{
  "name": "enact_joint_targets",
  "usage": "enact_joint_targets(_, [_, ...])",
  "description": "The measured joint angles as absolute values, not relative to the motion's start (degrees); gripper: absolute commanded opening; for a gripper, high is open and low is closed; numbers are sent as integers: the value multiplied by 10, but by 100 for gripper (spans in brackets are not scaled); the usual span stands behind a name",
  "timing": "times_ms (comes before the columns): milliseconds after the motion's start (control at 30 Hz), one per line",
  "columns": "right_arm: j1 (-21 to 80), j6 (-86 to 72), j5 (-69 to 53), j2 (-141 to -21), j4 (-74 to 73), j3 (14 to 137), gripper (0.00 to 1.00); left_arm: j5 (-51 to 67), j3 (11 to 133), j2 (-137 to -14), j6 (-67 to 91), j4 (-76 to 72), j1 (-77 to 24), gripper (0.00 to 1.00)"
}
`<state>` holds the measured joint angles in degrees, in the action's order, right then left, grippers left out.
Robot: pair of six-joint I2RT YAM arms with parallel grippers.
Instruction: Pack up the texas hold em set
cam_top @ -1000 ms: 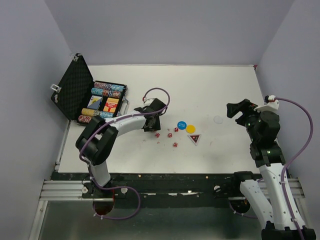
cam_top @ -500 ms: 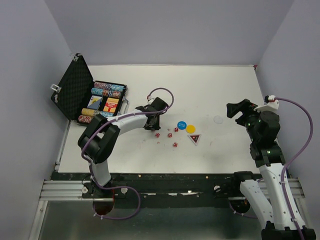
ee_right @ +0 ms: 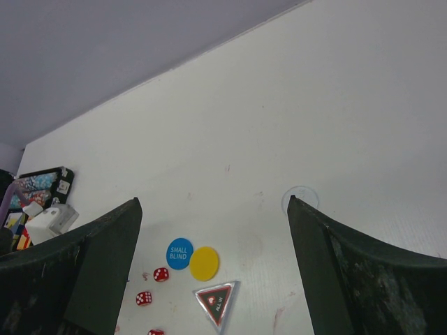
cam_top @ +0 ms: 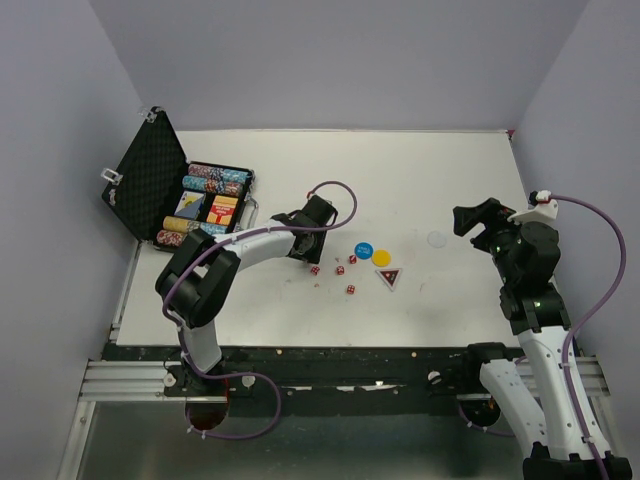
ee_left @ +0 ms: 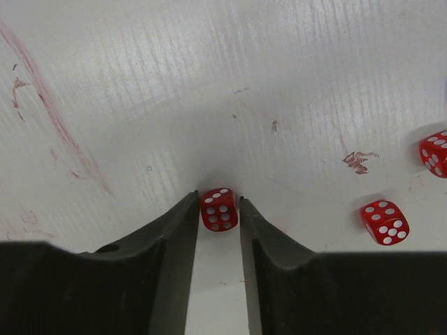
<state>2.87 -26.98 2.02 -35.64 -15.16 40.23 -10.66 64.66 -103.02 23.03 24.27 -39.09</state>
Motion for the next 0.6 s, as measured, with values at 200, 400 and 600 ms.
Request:
enact_joint_targets(200, [29,-270,20,-356,-152,402,93,-110,648,-1030,256,253,-391,61])
enact_joint_targets(400, [29,-270,20,-357,-152,402,93,-131,651,-1030,311,270,-392,56])
enact_joint_targets(600, [29,-270,20,-358,-152,402,93,-147,656,-1030,344,286,-405,49])
